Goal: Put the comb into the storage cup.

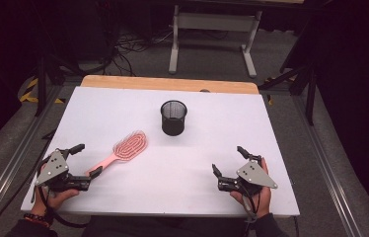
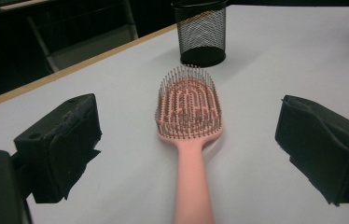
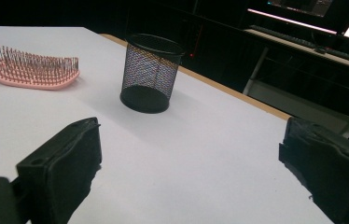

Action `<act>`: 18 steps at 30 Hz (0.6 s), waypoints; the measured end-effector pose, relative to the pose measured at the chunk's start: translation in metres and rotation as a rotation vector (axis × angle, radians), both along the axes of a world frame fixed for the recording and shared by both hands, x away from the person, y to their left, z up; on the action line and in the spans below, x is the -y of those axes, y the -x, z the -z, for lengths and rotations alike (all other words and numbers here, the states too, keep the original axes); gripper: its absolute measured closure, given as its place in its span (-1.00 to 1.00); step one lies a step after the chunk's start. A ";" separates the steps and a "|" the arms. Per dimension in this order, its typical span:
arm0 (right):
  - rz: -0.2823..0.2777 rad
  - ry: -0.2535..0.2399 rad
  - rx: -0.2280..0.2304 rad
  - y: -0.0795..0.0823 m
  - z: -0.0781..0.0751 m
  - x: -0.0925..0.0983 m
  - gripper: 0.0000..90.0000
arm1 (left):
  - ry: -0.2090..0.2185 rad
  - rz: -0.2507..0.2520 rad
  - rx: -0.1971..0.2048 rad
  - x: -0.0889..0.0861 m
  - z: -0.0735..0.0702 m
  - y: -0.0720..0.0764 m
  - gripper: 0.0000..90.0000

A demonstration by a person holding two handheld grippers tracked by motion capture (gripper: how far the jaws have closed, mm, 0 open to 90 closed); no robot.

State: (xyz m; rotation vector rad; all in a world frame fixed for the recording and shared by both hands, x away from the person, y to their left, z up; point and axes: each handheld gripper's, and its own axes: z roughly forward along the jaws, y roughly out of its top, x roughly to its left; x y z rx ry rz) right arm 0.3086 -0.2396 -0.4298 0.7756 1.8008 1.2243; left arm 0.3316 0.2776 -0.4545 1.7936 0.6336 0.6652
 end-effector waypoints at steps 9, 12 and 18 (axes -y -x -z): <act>-0.003 0.006 -0.019 -0.003 0.001 0.000 -0.87 | -0.013 -0.003 -0.038 -0.001 -0.001 -0.001 -0.83; -0.004 0.005 -0.020 -0.003 0.001 -0.001 -0.86 | -0.028 -0.006 -0.061 -0.002 -0.002 -0.002 -0.84; -0.011 -0.013 -0.031 -0.005 0.002 0.002 -0.86 | -0.045 -0.019 -0.105 -0.002 -0.005 -0.007 -0.82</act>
